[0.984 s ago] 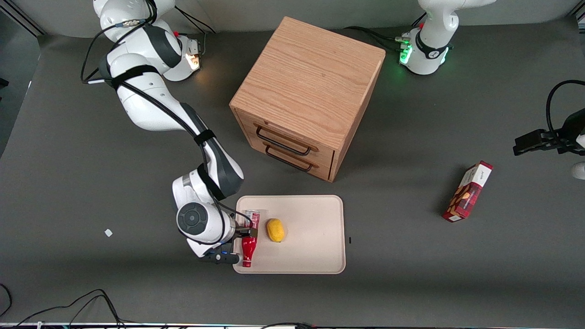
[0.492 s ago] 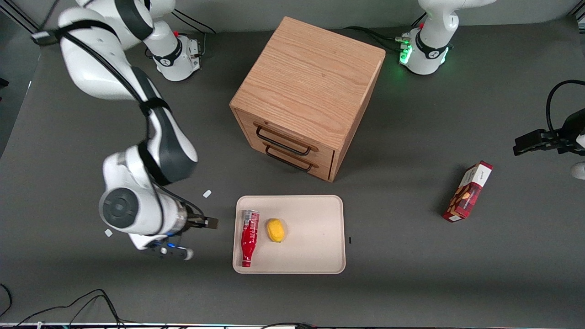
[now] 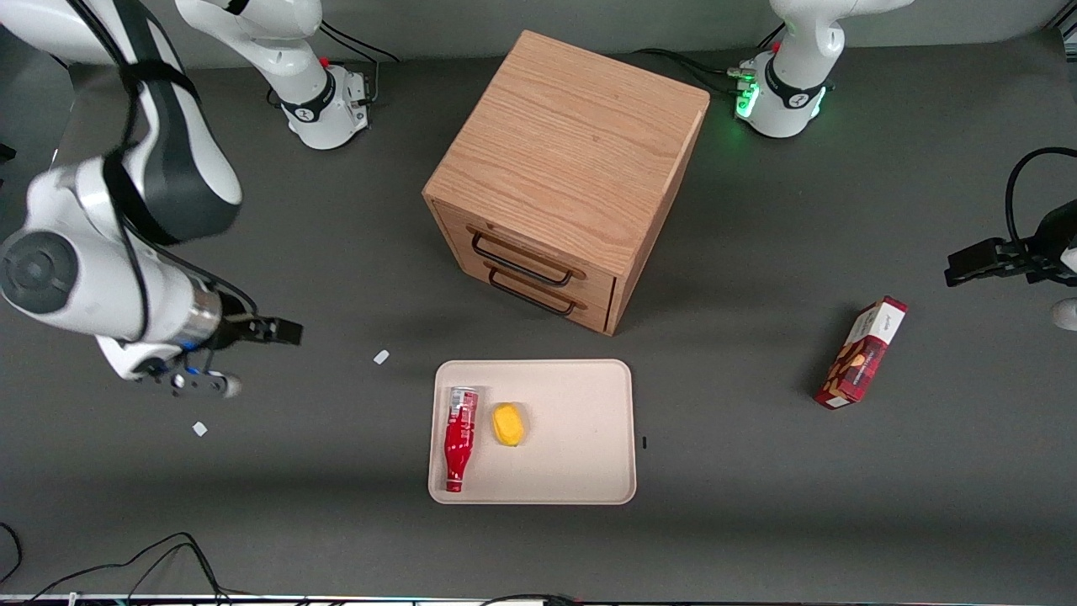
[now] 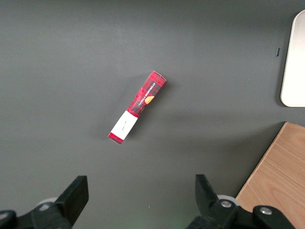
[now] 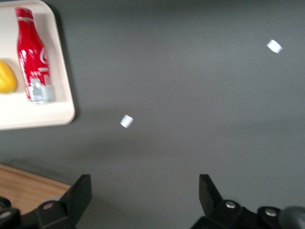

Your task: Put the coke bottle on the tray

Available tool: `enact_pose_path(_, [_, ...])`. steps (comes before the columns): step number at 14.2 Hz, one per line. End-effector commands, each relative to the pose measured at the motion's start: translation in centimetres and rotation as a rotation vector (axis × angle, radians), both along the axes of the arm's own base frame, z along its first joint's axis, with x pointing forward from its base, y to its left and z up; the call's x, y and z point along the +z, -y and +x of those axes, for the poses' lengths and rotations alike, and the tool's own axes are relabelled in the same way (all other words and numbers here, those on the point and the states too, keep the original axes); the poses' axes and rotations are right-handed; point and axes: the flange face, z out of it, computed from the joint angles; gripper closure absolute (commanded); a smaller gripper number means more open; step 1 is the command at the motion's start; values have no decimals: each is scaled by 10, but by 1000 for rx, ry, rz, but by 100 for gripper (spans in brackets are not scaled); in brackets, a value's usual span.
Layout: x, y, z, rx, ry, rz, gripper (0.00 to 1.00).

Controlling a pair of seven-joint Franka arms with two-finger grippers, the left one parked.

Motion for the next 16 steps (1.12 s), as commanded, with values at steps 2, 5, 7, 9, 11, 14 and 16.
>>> enact_pose_path(2, [20,19,-65,63,14,-61,0])
enact_pose_path(5, [54,28,-105,33,56,-19,0])
enact_pose_path(7, [75,42,-127,12,87,-4,0])
enact_pose_path(9, [93,41,-123,9,85,23,0])
enact_pose_path(11, [98,38,-121,17,81,28,0])
enact_pose_path(14, [103,38,-120,8,64,55,0])
enact_pose_path(16, [104,36,-121,19,56,55,0])
